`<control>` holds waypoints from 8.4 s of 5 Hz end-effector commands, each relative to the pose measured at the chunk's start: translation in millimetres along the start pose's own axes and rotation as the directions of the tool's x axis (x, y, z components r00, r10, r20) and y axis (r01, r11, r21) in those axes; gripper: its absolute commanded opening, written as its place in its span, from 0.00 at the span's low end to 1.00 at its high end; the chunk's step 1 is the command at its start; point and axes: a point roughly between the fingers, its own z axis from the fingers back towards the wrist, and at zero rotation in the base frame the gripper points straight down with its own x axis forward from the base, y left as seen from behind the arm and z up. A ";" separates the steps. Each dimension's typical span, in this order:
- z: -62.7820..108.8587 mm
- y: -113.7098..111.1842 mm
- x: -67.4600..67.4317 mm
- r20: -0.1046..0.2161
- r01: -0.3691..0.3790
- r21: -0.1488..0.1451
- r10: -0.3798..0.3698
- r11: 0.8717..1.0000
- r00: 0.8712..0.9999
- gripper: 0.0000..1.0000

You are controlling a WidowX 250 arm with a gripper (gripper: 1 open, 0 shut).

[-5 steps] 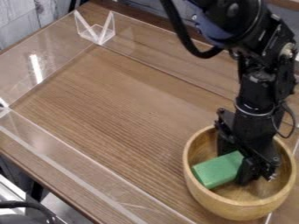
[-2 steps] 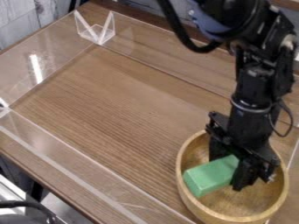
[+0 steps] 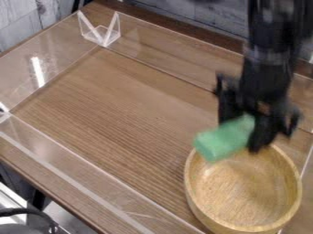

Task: Remove the green block from inside the brown bowl and put it on the table

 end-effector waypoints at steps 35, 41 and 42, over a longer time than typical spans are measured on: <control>-84.5 104.1 -34.8 0.063 -0.282 -0.052 0.285 0.958 0.957 0.00; -67.4 108.0 -39.5 -0.019 -0.253 -0.048 0.252 0.966 0.968 0.00; -63.4 109.3 -39.4 -0.031 -0.248 -0.047 0.247 0.968 0.969 0.00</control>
